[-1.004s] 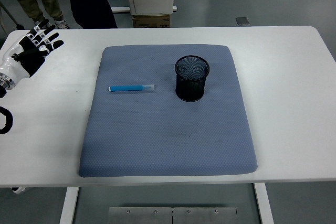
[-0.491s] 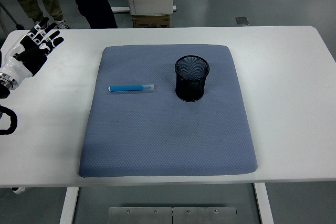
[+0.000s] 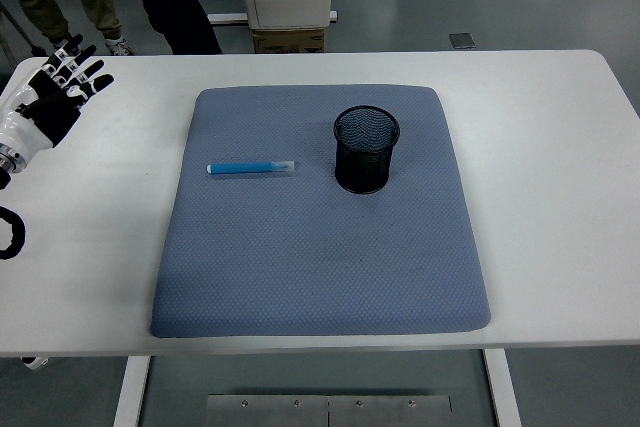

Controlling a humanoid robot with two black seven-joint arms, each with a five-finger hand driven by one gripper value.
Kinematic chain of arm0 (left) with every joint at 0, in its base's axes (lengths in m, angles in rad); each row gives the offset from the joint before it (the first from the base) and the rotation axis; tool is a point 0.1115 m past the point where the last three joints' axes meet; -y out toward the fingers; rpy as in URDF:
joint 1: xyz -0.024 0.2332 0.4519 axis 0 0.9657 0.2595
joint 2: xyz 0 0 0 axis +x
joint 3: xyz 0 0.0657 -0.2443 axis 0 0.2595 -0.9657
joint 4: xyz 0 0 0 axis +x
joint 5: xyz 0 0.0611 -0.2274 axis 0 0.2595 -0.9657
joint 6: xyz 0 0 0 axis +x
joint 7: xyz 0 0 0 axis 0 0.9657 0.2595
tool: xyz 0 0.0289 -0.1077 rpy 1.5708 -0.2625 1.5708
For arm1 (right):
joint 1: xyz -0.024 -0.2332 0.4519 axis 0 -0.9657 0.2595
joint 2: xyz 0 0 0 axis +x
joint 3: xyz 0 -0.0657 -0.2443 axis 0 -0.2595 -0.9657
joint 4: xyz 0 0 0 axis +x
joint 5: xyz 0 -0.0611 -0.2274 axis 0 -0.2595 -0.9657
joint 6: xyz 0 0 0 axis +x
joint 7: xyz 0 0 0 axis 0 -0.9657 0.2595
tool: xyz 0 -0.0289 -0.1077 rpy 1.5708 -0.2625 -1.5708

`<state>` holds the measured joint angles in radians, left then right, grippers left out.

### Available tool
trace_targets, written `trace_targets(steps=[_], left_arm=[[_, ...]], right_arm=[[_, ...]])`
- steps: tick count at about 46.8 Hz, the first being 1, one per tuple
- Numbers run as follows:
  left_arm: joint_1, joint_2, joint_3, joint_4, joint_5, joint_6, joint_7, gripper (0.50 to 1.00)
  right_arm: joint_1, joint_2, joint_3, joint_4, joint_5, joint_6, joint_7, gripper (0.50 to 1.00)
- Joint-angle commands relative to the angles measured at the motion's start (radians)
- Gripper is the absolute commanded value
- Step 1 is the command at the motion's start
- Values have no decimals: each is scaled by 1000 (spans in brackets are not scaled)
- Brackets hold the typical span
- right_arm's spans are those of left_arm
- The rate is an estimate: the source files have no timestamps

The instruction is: Left hand places marker in pen holder

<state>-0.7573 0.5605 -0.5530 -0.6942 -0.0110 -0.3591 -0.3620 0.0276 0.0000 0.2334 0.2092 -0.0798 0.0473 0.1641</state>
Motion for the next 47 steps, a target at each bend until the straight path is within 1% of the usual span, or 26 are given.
trace_targets(steps=[1, 8, 15, 22, 26, 30, 36, 39, 43, 47], left_arm=[[-8, -7, 1, -1, 6, -1, 2, 1000], [-23, -17, 7, -1, 37, -1, 3, 1000], [-66, -13, 33, 1, 118, 0, 3, 1000], [-134, -16, 169, -1, 140, 3, 2, 1000], [-160, -16, 219, -11, 131, 0, 2, 1000], [-189, 2, 260, -56, 125, 3, 2, 1000], [-253, 39, 350, -76, 125, 2, 2, 1000], [-292, 44, 404, -91, 126, 3, 2, 1000], [-356, 41, 513, -97, 128, 11, 2, 1000], [-431, 29, 672, -97, 135, 14, 2, 1000]], right_arm=[[0, 0, 0, -1, 0, 0, 0, 1000], [0, 0, 0, -1, 0, 0, 0, 1000], [0, 0, 0, 1, 0, 0, 0, 1000], [0, 0, 0, -1, 2, 0, 0, 1000], [0, 0, 0, 1, 2, 0, 0, 1000], [0, 0, 0, -1, 0, 0, 0, 1000], [0, 0, 0, -1, 0, 0, 0, 1000], [0, 0, 0, -1, 0, 0, 0, 1000], [0, 0, 0, 1, 2, 0, 0, 1000], [0, 0, 0, -1, 0, 0, 0, 1000]])
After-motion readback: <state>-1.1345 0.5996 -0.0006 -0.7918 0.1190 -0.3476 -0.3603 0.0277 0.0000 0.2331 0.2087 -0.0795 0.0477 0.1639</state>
